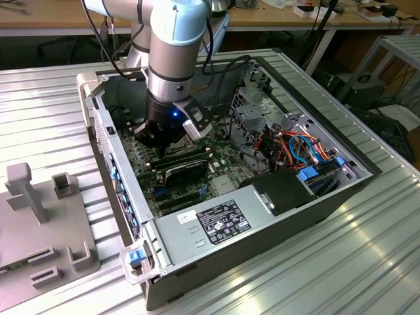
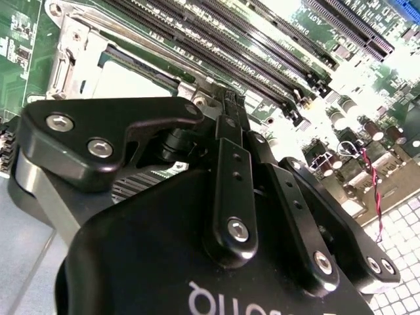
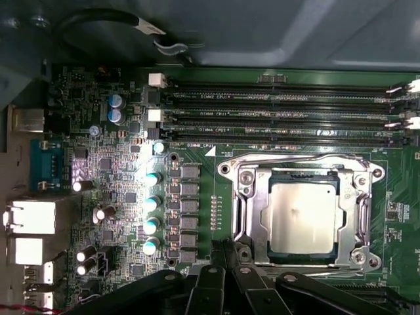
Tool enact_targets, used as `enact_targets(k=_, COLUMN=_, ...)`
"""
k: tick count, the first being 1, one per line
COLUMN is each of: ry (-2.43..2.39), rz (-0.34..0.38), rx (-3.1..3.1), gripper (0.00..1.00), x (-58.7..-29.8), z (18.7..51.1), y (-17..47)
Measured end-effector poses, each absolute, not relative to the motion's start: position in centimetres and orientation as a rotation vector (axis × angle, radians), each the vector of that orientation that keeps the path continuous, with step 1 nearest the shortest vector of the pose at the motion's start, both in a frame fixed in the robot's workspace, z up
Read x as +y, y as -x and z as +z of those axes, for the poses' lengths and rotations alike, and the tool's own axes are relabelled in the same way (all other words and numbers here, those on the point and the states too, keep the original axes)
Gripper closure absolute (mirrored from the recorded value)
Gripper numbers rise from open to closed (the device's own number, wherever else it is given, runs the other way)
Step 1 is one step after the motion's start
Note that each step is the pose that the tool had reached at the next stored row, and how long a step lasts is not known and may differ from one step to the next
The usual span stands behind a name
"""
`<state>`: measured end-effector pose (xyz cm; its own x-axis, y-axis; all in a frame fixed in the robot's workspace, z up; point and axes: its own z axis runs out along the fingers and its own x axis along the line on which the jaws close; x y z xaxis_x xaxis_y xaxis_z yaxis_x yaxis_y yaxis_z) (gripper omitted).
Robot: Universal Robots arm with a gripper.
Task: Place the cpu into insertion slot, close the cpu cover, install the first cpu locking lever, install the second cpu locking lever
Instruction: 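Install the second cpu locking lever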
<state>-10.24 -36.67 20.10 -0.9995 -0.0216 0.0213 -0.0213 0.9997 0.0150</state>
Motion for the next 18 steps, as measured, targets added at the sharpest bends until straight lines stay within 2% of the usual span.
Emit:
enact_targets(k=11, ry=-0.034, rz=-0.026, rx=-3.12, gripper=0.89, x=-36.6, z=23.0, y=10.2)
enact_targets(k=18, ry=-0.034, rz=-0.027, rx=-3.12, gripper=0.89, x=-36.6, z=23.1, y=10.2)
